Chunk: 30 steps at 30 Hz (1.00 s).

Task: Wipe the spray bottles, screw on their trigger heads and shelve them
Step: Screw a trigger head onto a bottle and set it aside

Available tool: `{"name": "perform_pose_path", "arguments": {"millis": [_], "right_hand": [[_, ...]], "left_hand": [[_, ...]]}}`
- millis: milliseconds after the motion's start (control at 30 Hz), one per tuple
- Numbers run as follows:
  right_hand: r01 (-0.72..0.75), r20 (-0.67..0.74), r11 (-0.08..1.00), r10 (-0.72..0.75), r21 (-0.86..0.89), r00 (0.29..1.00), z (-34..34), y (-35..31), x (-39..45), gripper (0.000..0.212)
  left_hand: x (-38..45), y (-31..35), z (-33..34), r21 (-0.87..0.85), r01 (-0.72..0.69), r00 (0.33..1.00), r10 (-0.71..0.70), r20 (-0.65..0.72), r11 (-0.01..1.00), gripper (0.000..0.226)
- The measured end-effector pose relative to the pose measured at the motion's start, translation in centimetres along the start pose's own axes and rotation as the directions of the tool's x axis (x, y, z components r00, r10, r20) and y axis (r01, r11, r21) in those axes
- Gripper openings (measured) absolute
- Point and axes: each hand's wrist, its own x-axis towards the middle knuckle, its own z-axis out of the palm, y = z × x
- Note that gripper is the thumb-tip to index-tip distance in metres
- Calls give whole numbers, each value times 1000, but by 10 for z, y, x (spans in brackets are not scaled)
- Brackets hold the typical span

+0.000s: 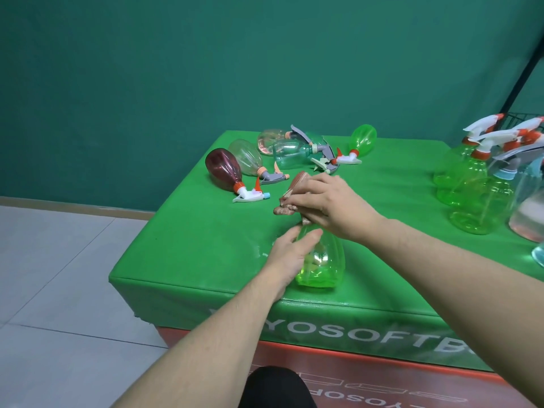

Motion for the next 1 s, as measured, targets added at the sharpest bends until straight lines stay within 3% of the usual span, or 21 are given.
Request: {"name": "perform_pose_path", "arguments": {"millis": [100,400,567,800,900,1000], "right_hand": [[49,26,995,-51,92,998,0,-4,2,29],[-99,146,987,81,123,986,-10,3,0,35],[-84,104,986,69,146,992,-6,-4,2,27],[-181,26,928,183,324,983,-8,-16,-17,38],[-334,24,859,352,388,936,-12,-21,-30,44],[-495,72,709,536,502,841,-16,-27,-42,43]], "left_hand": [[-2,1,0,27,-9,1000,8,27,1000,58],[-3,4,3,-65,-16,999,19,42,998,72],[-3,1,2,-61,-55,998,57,26,997,66],[4,-1,4,-46,-21,1000,21,-8,999,59],[4,-2,4,-78,29,999,-31,-22,997,51],[5,-4,4,-85,28,999,-31,-33,996,48]]}}
